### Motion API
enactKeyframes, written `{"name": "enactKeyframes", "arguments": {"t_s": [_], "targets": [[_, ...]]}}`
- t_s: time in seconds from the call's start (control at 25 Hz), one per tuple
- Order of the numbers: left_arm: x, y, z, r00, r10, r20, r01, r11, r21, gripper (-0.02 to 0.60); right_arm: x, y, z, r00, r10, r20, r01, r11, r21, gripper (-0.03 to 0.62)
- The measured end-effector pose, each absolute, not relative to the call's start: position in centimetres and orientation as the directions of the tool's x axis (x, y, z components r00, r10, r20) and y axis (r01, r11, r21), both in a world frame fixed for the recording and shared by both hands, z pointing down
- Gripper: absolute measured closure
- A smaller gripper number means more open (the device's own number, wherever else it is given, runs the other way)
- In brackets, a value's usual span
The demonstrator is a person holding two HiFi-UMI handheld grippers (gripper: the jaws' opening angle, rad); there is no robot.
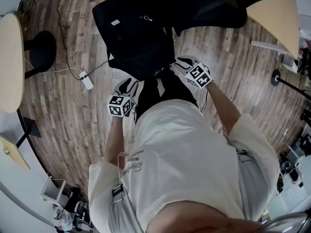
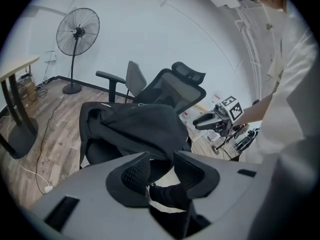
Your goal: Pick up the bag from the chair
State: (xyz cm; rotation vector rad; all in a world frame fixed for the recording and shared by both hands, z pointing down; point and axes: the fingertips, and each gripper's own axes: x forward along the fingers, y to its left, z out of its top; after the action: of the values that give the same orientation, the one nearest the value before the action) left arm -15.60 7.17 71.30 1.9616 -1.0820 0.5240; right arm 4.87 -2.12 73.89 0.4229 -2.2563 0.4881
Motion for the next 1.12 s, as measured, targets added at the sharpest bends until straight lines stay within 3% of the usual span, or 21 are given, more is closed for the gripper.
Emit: {"name": "enactKeyframes", "arguments": {"t_s": [0.28, 0.6, 0.8, 1.12], "targets": [[-13.1, 9.6, 75.7, 0.523, -0.364, 0.770, -0.844, -0.349, 0.408, 0.425, 5.6, -1.4, 79.5, -0.592, -0.009, 0.806, -0.355, 0.901, -0.250, 0.441], [-10.7, 8.1, 77.3, 0.527, -0.345, 0.777, -0.841, -0.344, 0.418, 0.417, 3.9, -0.4, 81.1, -0.568, 0.100, 0.817, -0.230, 0.934, -0.274, 0.433], [-10.1, 7.3, 77.6, 0.540, -0.330, 0.775, -0.829, -0.368, 0.421, 0.417, 2.5, -0.2, 81.6, -0.571, 0.118, 0.812, -0.207, 0.937, -0.282, 0.425], [-11.7, 4.6, 74.8, 0.565, -0.404, 0.719, -0.821, -0.364, 0.440, 0.419, 0.4, -2.8, 78.1, -0.657, 0.065, 0.751, -0.261, 0.915, -0.307, 0.445]]}}
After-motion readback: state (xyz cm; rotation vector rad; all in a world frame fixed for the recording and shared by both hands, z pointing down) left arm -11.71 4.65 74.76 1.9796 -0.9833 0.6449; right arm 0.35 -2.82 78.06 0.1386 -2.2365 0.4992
